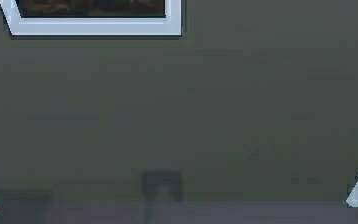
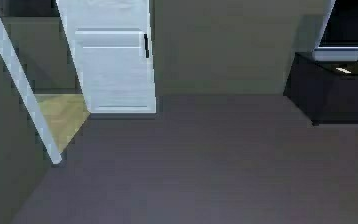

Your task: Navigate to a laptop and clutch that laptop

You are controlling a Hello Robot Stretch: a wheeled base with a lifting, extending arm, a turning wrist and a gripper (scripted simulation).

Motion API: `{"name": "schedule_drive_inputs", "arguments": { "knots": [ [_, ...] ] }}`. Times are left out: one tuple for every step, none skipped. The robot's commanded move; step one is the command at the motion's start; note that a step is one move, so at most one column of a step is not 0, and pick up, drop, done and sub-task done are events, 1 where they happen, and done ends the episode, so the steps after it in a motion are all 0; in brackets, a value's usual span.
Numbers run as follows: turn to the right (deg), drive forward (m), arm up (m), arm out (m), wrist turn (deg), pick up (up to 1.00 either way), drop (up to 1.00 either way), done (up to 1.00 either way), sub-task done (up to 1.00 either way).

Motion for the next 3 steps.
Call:
{"name": "schedule_drive_inputs", "arguments": {
  "knots": [
    [-45.0, 0.00, 0.00, 0.00, 0.0, 0.00, 0.00, 0.00, 0.00],
    [-45.0, 0.00, 0.00, 0.00, 0.0, 0.00, 0.00, 0.00, 0.00],
    [0.0, 0.25, 0.00, 0.00, 0.0, 0.00, 0.00, 0.00, 0.00]
  ]
}}
